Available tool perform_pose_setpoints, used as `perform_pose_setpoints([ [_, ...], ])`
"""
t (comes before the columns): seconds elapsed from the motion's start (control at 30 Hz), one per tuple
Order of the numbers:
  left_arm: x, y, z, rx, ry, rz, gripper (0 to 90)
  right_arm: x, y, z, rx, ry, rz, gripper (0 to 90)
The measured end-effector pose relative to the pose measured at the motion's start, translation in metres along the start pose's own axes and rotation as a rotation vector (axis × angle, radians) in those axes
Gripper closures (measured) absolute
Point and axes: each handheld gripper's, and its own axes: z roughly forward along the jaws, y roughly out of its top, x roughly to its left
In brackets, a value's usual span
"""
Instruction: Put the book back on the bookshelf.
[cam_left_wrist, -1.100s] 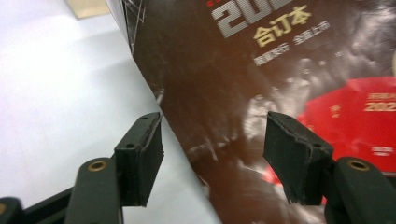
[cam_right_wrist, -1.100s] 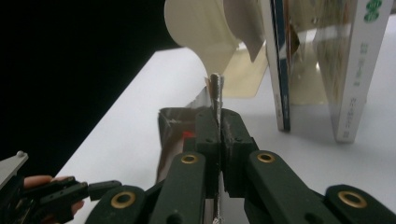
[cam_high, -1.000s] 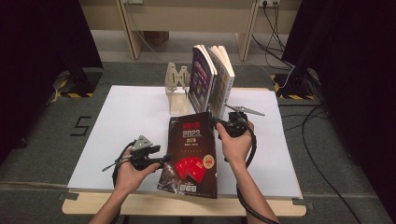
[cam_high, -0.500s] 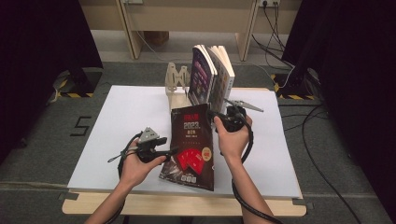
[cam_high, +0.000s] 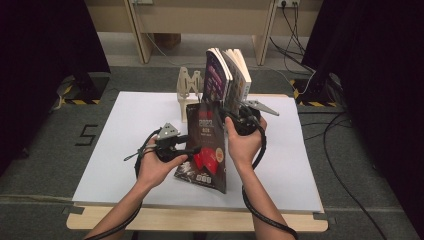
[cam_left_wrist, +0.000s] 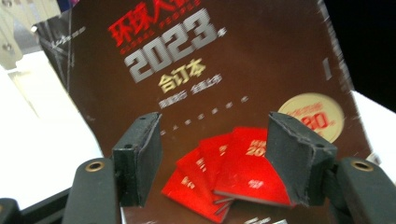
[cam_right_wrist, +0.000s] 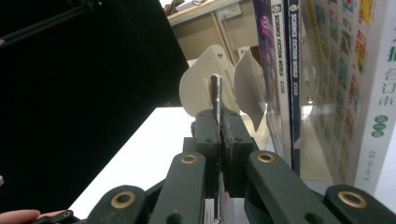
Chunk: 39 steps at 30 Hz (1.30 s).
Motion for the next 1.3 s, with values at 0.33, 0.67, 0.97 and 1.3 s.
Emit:
perform_pose_setpoints([
  [0.33, -0.010, 0.020, 0.006, -0.024, -0.024, 0.021, 32.2, 0.007, 0.007, 0.006, -0.041, -0.002, -0.009, 87.7],
  [0.67, -0.022, 0.041, 0.017, -0.051, -0.039, 0.013, 28.5, 0.012, 0.007, 0.013, -0.042, -0.012, -0.014, 87.7],
  [0.97, -0.031, 0.050, 0.027, -0.030, 0.000, 0.033, 28.0, 0.013, 0.007, 0.015, -0.039, -0.015, -0.024, 87.8],
  [1.3, -0.037, 0.049, 0.040, -0.009, 0.057, 0.063, 30.9, 0.023, 0.008, 0.012, -0.057, -0.004, -0.043, 87.7],
])
